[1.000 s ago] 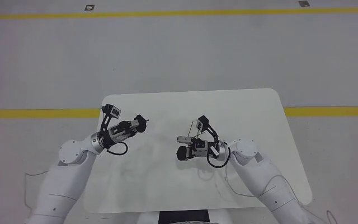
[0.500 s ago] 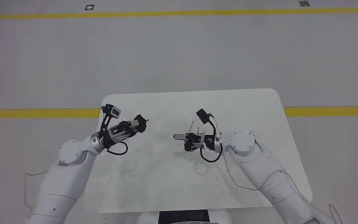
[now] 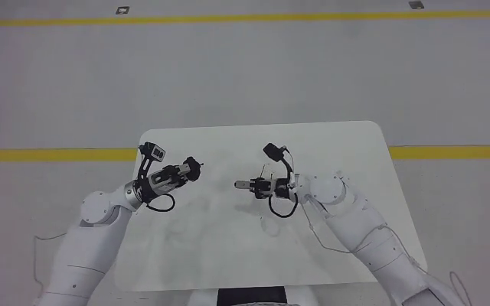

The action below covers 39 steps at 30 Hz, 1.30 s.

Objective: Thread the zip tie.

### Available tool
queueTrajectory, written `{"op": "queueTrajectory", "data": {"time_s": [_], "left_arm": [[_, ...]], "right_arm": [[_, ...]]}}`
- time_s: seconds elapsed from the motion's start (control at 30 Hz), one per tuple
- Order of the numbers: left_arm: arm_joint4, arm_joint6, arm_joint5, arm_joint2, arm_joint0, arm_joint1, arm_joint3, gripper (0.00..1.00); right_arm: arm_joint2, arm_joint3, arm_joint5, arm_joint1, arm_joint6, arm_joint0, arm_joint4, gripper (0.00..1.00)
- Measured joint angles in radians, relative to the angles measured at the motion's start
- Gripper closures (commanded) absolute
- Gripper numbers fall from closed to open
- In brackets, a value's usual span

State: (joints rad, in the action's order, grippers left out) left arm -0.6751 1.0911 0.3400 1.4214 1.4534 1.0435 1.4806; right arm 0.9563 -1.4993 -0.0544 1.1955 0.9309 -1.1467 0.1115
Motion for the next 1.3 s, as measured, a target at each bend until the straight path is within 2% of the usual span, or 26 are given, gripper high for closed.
{"op": "queueTrajectory", "data": {"time_s": [0.27,0.5,0.83,0.97,1.1,1.2,1.3], "left_arm": [[0.0,0.0,0.0,0.0,0.0,0.0,0.0,1.0],[0.0,0.0,0.0,0.0,0.0,0.0,0.0,1.0],[0.0,0.0,0.0,0.0,0.0,0.0,0.0,1.0],[0.0,0.0,0.0,0.0,0.0,0.0,0.0,1.0],[0.0,0.0,0.0,0.0,0.0,0.0,0.0,1.0],[0.0,0.0,0.0,0.0,0.0,0.0,0.0,1.0],[0.0,0.0,0.0,0.0,0.0,0.0,0.0,1.0]], "right_arm": [[-0.041,0.008,-0.002,-0.006,0.192,0.122,0.133,0.0],[-0.112,0.074,0.081,0.004,0.326,0.217,0.181,0.0],[-0.119,0.076,0.09,0.005,0.323,0.219,0.189,0.0],[-0.149,0.092,0.196,0.003,0.362,0.251,0.26,0.0],[-0.19,0.136,0.301,0.011,0.421,0.317,0.297,0.0],[-0.222,0.171,0.358,0.023,0.44,0.364,0.292,0.0],[-0.265,0.176,0.381,0.042,0.457,0.408,0.277,0.0]]}}
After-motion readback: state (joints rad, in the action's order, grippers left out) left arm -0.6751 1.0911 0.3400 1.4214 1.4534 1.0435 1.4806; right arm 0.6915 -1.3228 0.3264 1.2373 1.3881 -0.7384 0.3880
